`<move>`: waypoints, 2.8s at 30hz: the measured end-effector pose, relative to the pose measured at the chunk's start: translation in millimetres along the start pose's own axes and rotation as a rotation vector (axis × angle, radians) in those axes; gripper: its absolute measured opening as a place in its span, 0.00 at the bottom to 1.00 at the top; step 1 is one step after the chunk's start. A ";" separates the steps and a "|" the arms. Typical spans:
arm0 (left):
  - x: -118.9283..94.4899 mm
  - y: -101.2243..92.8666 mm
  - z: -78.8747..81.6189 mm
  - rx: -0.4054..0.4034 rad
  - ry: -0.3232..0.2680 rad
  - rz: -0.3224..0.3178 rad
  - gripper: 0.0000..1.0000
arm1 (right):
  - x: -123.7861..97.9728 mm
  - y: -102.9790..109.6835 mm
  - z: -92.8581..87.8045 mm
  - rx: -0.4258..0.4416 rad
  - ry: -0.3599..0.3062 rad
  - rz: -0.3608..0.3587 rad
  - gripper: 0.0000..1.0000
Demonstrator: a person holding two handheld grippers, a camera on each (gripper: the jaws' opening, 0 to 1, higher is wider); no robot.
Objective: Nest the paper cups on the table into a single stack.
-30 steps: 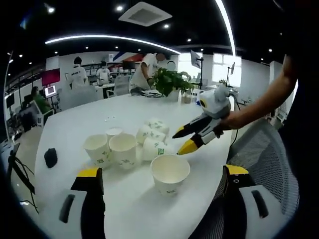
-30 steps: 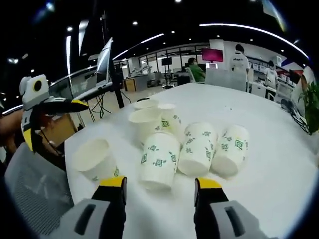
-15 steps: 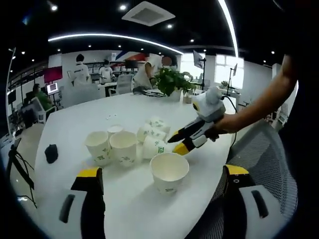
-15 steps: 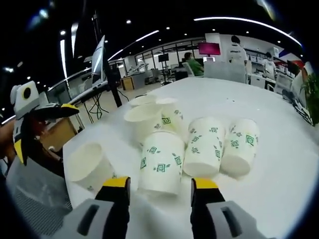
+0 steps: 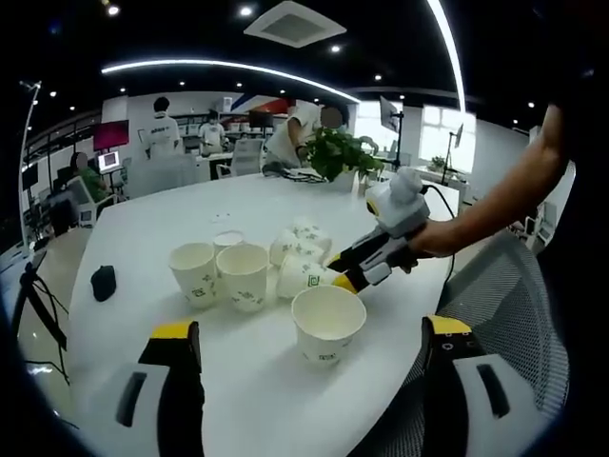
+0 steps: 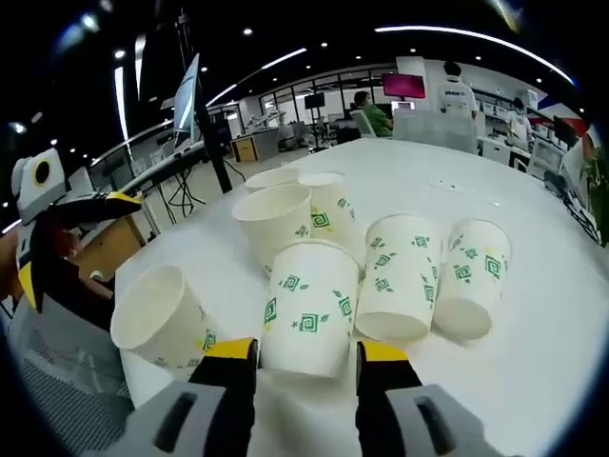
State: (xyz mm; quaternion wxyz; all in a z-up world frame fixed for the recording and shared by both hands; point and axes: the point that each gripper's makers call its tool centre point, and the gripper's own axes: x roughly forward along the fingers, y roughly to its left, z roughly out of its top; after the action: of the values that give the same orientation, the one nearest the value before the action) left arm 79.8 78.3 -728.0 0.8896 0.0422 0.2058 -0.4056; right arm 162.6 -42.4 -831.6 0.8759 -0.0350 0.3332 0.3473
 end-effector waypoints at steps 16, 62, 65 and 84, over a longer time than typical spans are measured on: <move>-0.5 1.9 -0.5 -0.003 0.001 0.008 0.93 | 4.1 0.7 -2.7 -0.017 0.012 0.004 0.36; 46.4 -33.8 53.8 0.059 -0.013 -0.279 0.46 | -92.9 39.3 29.2 -0.319 -0.145 0.035 0.35; 46.4 -36.2 62.8 0.052 -0.036 -0.297 0.41 | -98.2 46.1 35.1 -0.325 -0.169 0.053 0.35; 32.1 -69.4 72.0 0.103 -0.018 -0.505 0.11 | -116.8 81.4 43.0 -0.447 -0.245 0.177 0.35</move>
State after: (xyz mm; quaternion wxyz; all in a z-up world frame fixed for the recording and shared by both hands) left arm 71.2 -8.1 -668.8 0.7585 0.0311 0.1810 -0.6253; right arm 72.6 -36.6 -713.4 0.8464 -0.1559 0.1415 0.4891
